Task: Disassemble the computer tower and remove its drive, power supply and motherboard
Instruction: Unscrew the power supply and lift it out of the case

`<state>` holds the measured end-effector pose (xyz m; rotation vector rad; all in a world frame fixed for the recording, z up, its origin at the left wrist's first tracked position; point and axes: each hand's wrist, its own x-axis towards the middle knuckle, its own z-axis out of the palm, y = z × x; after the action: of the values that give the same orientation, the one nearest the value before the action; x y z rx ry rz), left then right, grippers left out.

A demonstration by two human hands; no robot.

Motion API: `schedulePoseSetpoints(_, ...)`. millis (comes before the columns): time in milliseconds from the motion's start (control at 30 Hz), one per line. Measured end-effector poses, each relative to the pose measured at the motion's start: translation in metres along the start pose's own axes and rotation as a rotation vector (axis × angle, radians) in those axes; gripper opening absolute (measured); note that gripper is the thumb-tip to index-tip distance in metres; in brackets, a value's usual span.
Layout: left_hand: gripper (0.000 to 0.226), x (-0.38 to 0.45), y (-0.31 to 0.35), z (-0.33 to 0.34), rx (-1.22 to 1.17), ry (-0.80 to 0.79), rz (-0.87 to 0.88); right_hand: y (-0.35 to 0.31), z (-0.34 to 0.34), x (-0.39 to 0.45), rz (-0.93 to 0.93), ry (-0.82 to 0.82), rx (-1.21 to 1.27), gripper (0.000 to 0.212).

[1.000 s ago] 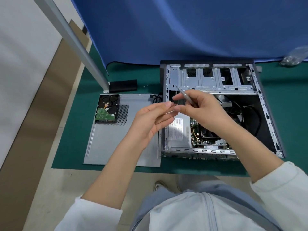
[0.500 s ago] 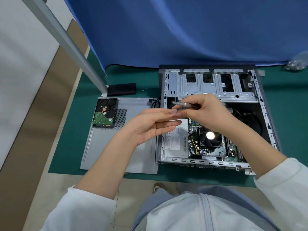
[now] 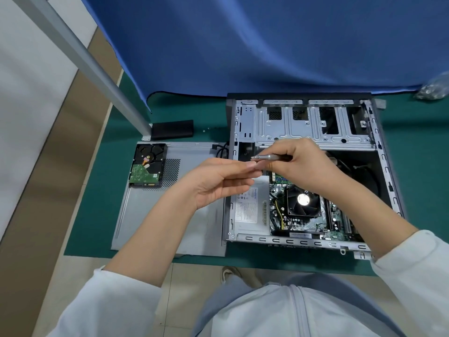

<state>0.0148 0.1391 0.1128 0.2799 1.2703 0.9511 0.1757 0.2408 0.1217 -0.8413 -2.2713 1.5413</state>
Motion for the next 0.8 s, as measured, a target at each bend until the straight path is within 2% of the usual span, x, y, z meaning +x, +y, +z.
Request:
schedulePoseSetpoints(300, 0.025, 0.003, -0.005, 0.001, 0.002, 0.008, -0.019, 0.007, -0.004, -0.002, 0.003, -0.051, -0.025, 0.023)
schedulePoseSetpoints(467, 0.023, 0.009, -0.005, 0.001, -0.025, 0.027, 0.003, 0.013, -0.003, 0.003, 0.03, -0.019, -0.001, 0.023)
schedulePoseSetpoints(700, 0.008, 0.036, 0.006, -0.002, 0.081, 0.271, 0.184, 0.03, 0.004, 0.045, 0.079, 0.036, 0.006, 0.011)
schedulePoseSetpoints(800, 0.011, 0.065, 0.024, -0.026, 0.25, 0.465, 0.286, 0.047, 0.006, 0.08, 0.059, 0.08, -0.143, 0.011)
